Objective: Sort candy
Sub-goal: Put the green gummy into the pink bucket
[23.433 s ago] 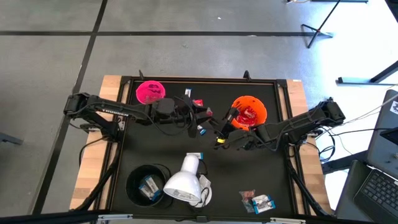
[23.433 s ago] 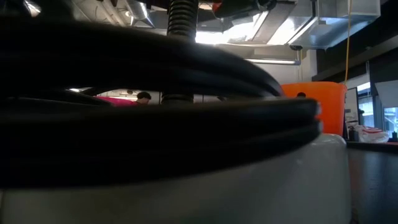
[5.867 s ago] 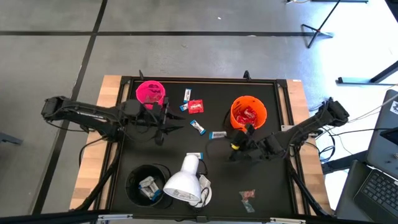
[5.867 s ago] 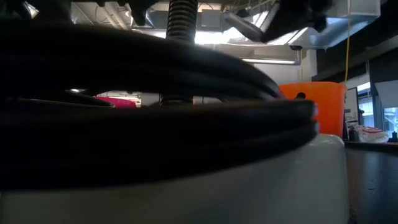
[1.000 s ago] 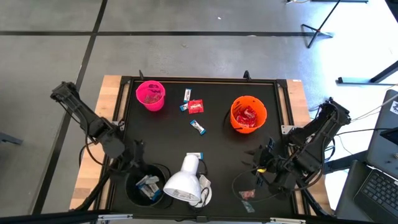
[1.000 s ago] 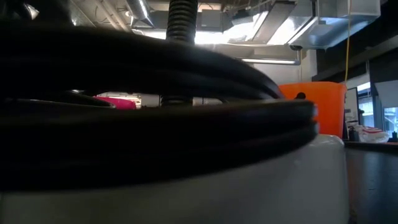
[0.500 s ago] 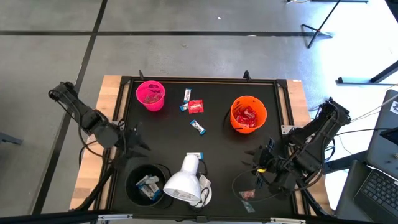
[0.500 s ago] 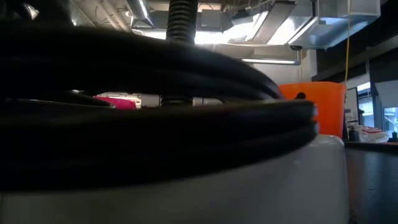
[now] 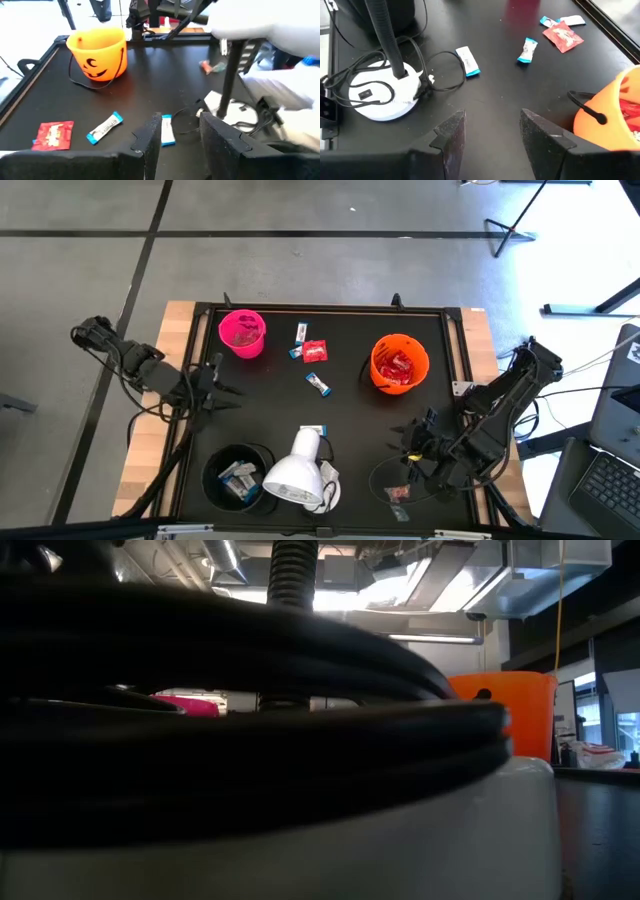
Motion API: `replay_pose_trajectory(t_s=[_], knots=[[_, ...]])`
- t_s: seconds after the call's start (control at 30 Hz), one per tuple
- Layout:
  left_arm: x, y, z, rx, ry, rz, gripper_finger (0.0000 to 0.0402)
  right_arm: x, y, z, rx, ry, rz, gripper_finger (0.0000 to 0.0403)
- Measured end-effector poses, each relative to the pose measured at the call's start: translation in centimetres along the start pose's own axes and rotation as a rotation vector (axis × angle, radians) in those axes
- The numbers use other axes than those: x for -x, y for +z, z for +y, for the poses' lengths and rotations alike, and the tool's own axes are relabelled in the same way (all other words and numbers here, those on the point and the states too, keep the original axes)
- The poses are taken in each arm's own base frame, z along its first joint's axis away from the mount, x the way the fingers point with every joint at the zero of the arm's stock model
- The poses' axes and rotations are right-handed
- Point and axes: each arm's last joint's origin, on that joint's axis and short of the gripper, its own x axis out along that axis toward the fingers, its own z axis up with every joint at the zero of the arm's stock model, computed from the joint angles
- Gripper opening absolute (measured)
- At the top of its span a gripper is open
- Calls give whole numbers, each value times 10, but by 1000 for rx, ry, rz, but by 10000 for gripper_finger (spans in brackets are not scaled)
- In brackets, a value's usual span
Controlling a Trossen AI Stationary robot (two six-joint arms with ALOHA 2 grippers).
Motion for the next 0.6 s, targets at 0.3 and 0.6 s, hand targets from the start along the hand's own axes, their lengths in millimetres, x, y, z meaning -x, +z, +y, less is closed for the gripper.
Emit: replay_pose_trajectory(t_s=[0.3, 0.6], knots=[[-11, -17, 12, 0, -23, -80, 126, -12, -14, 2, -1, 16, 25, 184], [-16, -23, 20, 46, -49, -190, 126, -15, -14, 7, -28, 57, 28, 184]])
